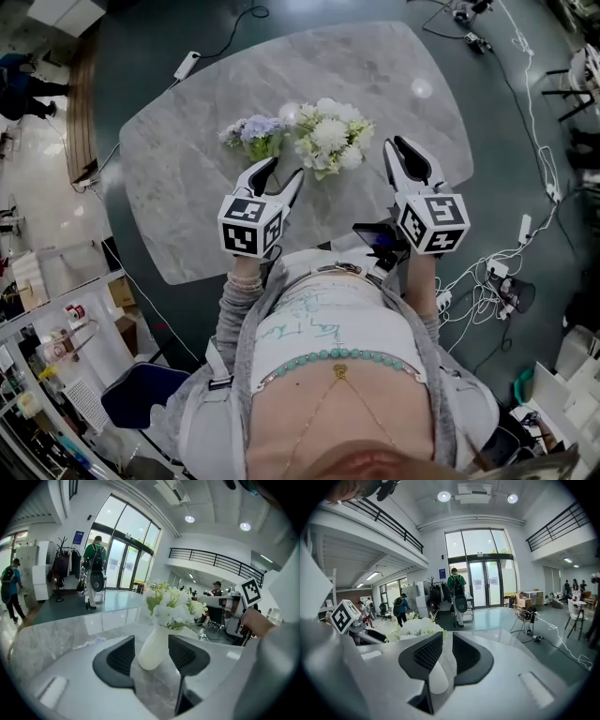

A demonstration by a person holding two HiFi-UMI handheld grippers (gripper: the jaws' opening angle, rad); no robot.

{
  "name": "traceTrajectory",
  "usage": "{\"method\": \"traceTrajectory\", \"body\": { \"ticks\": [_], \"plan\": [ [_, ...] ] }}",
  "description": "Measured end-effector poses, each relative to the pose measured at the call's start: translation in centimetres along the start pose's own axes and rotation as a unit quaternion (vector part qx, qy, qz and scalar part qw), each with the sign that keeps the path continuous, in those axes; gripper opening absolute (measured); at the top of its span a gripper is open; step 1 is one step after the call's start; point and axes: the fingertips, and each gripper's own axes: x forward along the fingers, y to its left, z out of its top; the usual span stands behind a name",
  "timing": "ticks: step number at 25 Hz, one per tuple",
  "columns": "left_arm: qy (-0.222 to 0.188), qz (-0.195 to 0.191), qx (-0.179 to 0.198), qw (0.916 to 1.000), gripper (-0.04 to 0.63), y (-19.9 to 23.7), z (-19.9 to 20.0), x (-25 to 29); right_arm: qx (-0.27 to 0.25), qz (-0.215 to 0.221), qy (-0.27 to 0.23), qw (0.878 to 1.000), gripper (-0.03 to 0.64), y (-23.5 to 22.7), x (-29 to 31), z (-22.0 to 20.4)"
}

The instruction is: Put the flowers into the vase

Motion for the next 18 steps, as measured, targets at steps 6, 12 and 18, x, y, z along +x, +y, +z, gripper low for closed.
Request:
{"method": "traceTrajectory", "body": {
  "ticks": [6,12,18],
  "plan": [
    [-0.005,0.021,-0.014,0.9997,0.229,1.7,-0.8,-1.4,-0.014,0.009,-0.019,1.000,0.092,1.1,-0.3,2.2],
    [-0.009,0.039,-0.027,0.9989,0.229,3.3,-1.5,-3.0,-0.015,0.031,-0.038,0.999,0.092,3.2,-0.3,3.9],
    [-0.009,0.055,-0.028,0.9981,0.229,4.6,-2.6,-4.1,-0.026,0.056,-0.042,0.997,0.091,5.6,0.1,4.7]
  ]
}}
